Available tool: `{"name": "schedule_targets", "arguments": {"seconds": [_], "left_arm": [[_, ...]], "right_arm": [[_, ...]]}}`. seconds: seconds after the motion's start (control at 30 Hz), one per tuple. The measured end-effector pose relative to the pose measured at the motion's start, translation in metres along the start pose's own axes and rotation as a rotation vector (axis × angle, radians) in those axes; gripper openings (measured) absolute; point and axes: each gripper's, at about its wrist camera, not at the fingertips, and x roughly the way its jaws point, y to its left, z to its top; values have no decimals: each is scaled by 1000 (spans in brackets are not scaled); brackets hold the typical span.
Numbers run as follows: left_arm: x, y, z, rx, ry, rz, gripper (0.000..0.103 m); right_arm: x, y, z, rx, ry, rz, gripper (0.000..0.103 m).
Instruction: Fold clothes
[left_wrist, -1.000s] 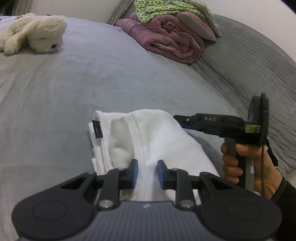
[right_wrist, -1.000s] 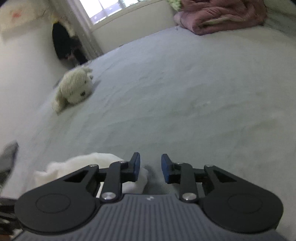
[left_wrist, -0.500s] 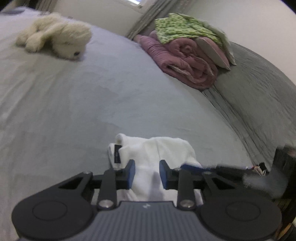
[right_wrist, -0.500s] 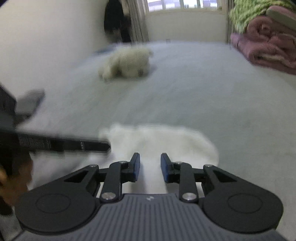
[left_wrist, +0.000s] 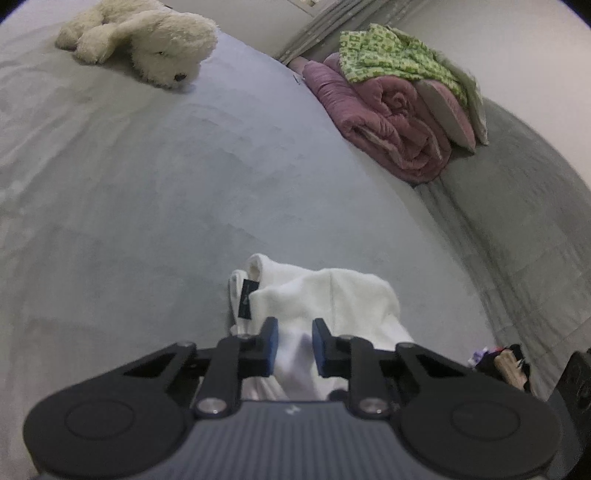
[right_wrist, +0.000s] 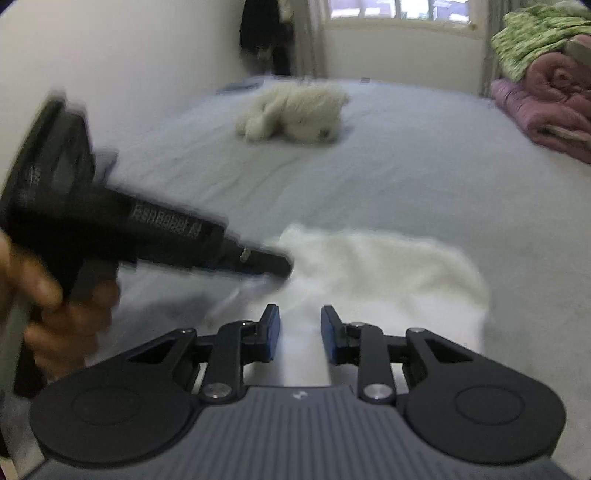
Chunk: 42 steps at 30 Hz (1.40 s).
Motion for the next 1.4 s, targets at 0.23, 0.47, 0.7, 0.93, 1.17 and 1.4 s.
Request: {"name": "schedule_targets", "arguments": {"seconds": [0.23, 0.47, 0.7, 0.93, 1.17, 1.4], "left_arm": [[-3, 1, -2, -1, 0, 2, 21], [-6, 8, -1, -38, 12, -17, 20], [-8, 9, -1, -31, 23, -21, 20], [-13, 13, 0, -34, 47, -3, 20], [-20, 19, 1, -43, 83, 44, 51], [-27, 29, 0, -124, 92, 24, 58]], "right_arm": [[-2, 13, -2, -66, -6, -52, 30], [-9, 49, -14, -200, -20, 24, 31], [1, 63, -29, -312, -29, -16, 31], [-12, 64, -20, -374, -87, -19, 44], [-13, 92, -48, -727, -109, -57, 77], [6, 102, -64, -865, -60, -155, 77]]}}
